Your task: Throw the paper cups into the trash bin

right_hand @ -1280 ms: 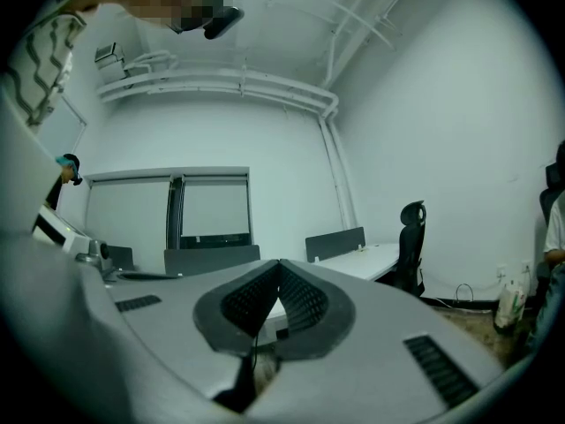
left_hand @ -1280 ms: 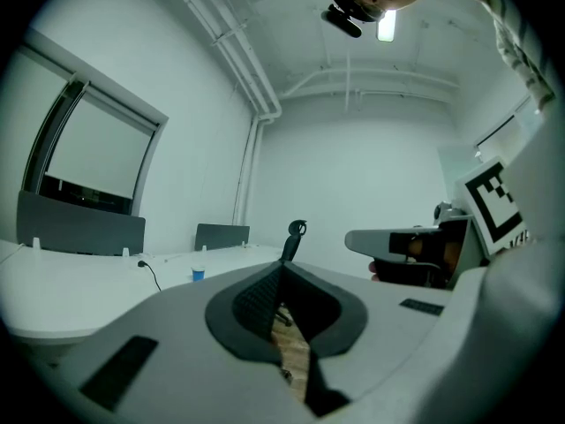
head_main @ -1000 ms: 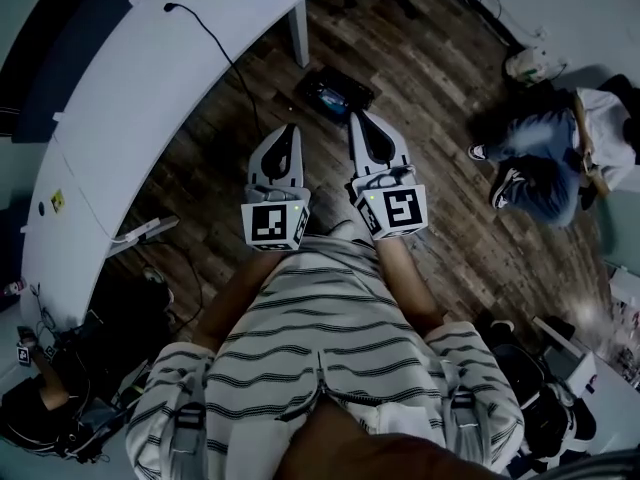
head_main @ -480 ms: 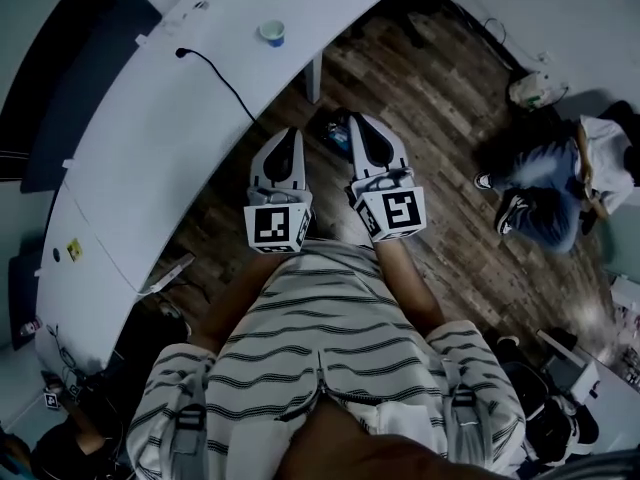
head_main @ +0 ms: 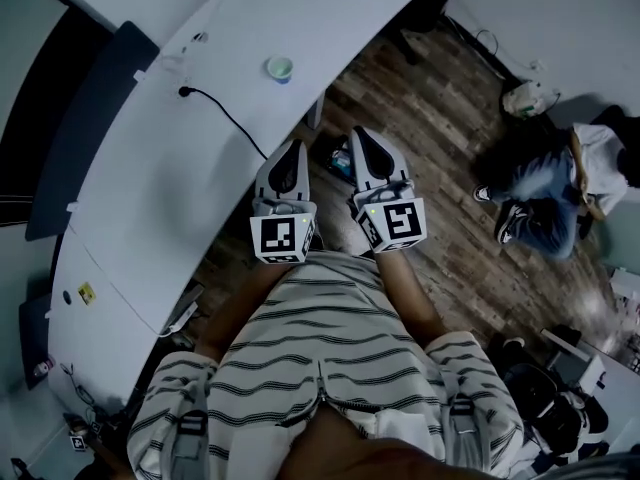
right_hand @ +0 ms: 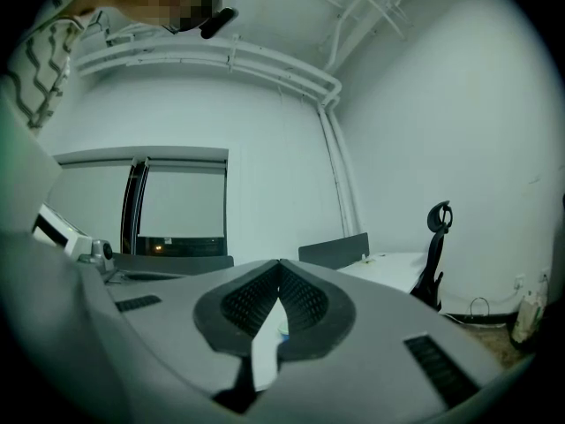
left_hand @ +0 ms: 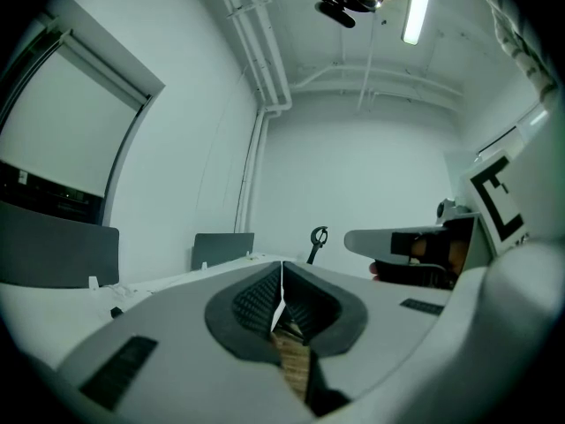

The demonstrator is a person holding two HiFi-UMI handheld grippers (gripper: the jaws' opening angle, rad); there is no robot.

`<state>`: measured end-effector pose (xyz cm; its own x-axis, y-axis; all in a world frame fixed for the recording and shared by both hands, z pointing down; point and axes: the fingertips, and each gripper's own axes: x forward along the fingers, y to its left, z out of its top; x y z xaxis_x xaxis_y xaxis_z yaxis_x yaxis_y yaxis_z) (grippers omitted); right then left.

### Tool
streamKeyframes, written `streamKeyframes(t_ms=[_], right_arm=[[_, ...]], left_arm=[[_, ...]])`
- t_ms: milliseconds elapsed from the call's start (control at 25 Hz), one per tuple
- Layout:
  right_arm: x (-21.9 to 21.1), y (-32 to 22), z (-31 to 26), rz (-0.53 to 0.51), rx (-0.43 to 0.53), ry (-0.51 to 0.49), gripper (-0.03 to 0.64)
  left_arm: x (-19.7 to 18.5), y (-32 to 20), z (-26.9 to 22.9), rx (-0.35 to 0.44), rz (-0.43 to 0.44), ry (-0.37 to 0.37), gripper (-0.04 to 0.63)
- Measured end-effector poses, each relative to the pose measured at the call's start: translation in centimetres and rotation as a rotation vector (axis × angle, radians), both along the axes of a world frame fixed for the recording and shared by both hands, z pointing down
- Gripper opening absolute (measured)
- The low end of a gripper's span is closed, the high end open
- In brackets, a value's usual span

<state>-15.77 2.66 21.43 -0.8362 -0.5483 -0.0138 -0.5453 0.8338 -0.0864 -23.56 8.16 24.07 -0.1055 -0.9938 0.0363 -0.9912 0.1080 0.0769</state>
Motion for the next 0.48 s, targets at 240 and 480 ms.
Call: streamKeyframes(t_ms=[240,480], right_arm=[[-1.7,-1.0,-0.5,0.003,0.007,0.013,0.009],[-2.3,-2.3,-0.1,-0.010,-0.001,0.015,0.009]], left_arm=[[-1.4,-1.6,0.3,-0.007,0.017,0.017,0.025],[-2.1,-2.8,0.6,-0.015,0.004,0.027,0.025]])
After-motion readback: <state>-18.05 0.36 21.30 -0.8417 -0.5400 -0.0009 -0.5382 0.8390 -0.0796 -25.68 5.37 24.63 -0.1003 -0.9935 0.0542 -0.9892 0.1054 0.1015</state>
